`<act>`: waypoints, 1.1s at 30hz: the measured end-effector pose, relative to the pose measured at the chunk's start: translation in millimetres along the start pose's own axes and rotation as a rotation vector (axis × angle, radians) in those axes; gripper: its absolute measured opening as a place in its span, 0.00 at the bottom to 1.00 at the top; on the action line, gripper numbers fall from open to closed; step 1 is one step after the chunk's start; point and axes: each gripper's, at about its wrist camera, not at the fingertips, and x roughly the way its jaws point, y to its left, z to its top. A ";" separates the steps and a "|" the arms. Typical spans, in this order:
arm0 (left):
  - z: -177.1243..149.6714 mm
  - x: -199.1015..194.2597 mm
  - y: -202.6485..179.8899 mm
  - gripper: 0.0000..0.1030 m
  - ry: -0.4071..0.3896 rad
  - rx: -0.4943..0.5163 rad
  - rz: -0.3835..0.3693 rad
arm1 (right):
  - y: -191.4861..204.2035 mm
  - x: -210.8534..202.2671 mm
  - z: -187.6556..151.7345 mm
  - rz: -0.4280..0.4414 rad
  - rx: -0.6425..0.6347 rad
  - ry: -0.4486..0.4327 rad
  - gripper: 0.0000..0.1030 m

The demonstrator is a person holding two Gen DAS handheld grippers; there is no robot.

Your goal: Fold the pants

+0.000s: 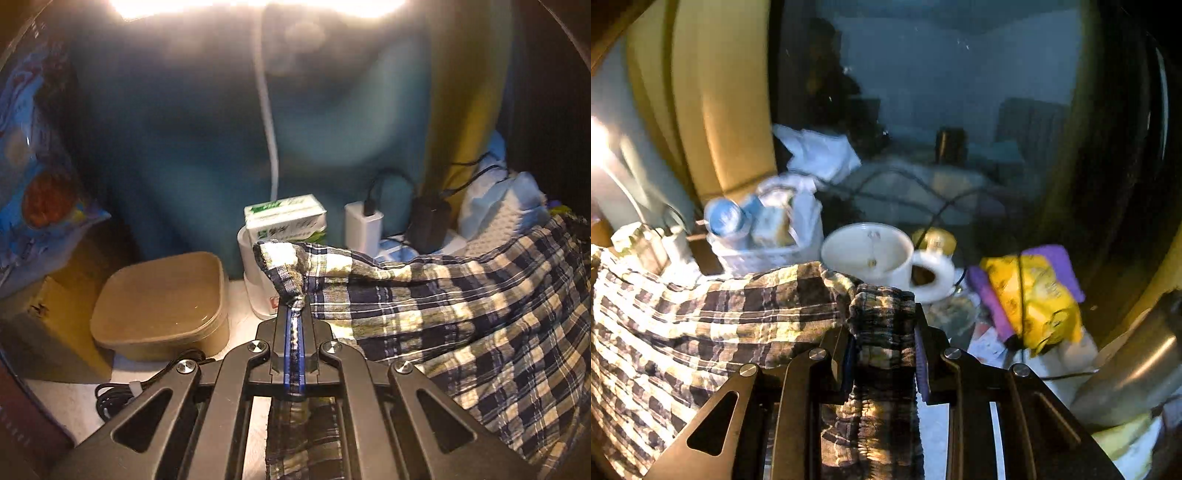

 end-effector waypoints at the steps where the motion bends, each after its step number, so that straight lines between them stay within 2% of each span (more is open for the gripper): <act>1: -0.7 2.3 -0.5 0.01 0.002 -0.004 0.005 | -0.9 7.1 -1.9 0.001 0.010 0.012 0.25; 7: -1.8 24.0 1.2 0.03 0.054 -0.016 0.015 | 4.3 42.6 -13.9 0.006 0.024 0.092 0.27; 8: -1.9 23.0 1.8 0.04 0.069 -0.012 0.001 | 6.2 44.4 -15.5 0.000 0.014 0.100 0.36; 9: -2.7 19.8 3.8 0.08 0.078 -0.008 -0.011 | 6.7 44.2 -16.7 -0.015 0.004 0.101 0.43; 10: -3.6 14.0 6.3 0.26 0.080 -0.004 -0.016 | 5.5 40.5 -17.2 -0.025 0.001 0.096 0.61; 11: -4.9 6.8 8.5 0.55 0.072 0.002 -0.008 | 2.8 34.0 -16.9 -0.027 0.005 0.077 0.76; 13: -8.8 -11.0 13.8 0.74 0.036 0.013 0.008 | -2.1 20.7 -16.4 -0.031 0.008 0.047 0.79; 18: -22.5 -52.7 26.6 0.74 0.023 0.029 0.042 | -9.8 -29.8 -27.6 -0.017 -0.028 0.006 0.79; 22: -54.8 -90.2 17.6 0.74 0.070 0.039 -0.068 | -11.7 -66.3 -50.7 0.013 -0.061 0.003 0.79; 24: -83.4 -104.9 1.0 0.74 0.135 0.076 -0.140 | -19.4 -83.2 -68.8 0.022 -0.059 0.009 0.79; 28: -131.0 -109.2 -39.0 0.74 0.264 0.135 -0.238 | -37.3 -101.0 -105.3 0.028 -0.019 0.056 0.79; 30: -150.1 -110.5 -53.3 0.74 0.310 0.161 -0.260 | -43.3 -105.3 -121.4 0.039 -0.001 0.089 0.79; 33: -164.3 -108.3 -65.1 0.74 0.351 0.147 -0.244 | -48.9 -112.9 -142.7 0.068 0.030 0.124 0.79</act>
